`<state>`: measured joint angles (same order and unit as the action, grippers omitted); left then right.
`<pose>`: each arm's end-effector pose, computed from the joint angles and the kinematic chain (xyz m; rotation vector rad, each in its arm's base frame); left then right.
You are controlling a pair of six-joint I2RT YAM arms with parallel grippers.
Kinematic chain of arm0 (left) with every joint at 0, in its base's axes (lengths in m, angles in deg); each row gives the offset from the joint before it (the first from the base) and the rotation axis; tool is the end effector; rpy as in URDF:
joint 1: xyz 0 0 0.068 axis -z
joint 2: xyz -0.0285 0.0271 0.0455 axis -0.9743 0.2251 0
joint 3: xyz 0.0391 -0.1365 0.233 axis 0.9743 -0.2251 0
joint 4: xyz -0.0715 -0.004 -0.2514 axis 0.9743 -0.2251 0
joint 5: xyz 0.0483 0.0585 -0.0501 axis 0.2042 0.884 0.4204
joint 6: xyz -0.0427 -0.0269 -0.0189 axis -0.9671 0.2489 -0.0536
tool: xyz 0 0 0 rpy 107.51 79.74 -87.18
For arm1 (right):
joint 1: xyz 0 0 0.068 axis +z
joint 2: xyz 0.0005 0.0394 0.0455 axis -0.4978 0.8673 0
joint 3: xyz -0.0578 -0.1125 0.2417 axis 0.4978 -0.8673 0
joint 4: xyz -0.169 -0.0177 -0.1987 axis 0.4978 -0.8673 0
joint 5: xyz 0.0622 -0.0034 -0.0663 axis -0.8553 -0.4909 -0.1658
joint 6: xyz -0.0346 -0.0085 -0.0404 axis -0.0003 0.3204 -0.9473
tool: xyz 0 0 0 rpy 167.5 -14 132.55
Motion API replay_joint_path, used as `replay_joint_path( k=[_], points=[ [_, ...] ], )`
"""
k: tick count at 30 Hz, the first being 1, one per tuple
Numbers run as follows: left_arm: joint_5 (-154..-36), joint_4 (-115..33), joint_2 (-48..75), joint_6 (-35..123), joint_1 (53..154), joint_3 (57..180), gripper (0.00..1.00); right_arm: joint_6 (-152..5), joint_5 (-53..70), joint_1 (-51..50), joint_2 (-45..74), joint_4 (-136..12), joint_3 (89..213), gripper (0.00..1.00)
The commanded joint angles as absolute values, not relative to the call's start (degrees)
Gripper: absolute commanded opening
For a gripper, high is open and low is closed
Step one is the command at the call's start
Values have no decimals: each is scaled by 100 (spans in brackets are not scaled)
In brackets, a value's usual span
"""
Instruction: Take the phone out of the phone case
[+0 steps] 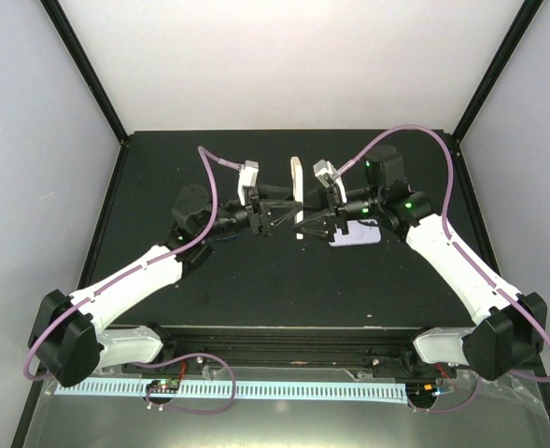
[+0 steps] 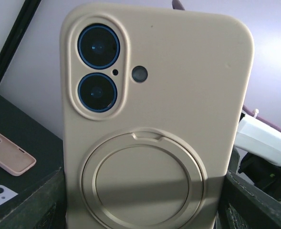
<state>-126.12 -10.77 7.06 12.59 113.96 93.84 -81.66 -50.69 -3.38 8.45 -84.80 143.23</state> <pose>0.2060 -0.1835 0.3451 0.5770 1.5341 -1.5800 0.2334 0.1527 0.3532 -1.1679 1.6906 1.4764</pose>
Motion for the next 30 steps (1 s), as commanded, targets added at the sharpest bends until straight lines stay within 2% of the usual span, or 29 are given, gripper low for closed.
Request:
replay_joint_path(
  k=[1, 5, 6, 10, 12, 16, 21, 26, 30],
  points=[
    [-12806, -99, 600, 949, 11434, 9386, 44, -7596, -5720, -236, 833, -7708, 14281, 81],
    [-12779, -66, 550, 961, 11431, 9288, 45, -7332, -5732, -235, 928, -7540, 14305, 63],
    [-12751, -93, 526, 996, 11432, 9259, 48, -7315, -5677, -235, 929, -7546, 14307, 59],
    [-12372, -1034, 225, 1468, 11433, 9300, 89, -7527, -5099, -239, 839, -7869, 14307, 49],
    [-11995, -1843, -23, 1887, 11427, 9415, 98, -7823, -4613, -234, 773, -8285, 14324, 46],
    [-11212, -3172, -331, 2530, 11438, 9658, 99, -8178, -3471, -222, 707, -8810, 14317, 46],
    [-10619, -4003, -187, 2514, 11501, 10009, 97, -8306, -2366, -89, 657, -9095, 14347, 44],
    [-10117, -4281, 203, 2312, 11669, 10364, 87, -8539, -1524, 194, 675, -9385, 14516, 43],
    [-9970, -3918, 466, 2151, 11791, 10362, 73, -8532, -1321, 302, 705, -9411, 14545, 43]
  ],
)
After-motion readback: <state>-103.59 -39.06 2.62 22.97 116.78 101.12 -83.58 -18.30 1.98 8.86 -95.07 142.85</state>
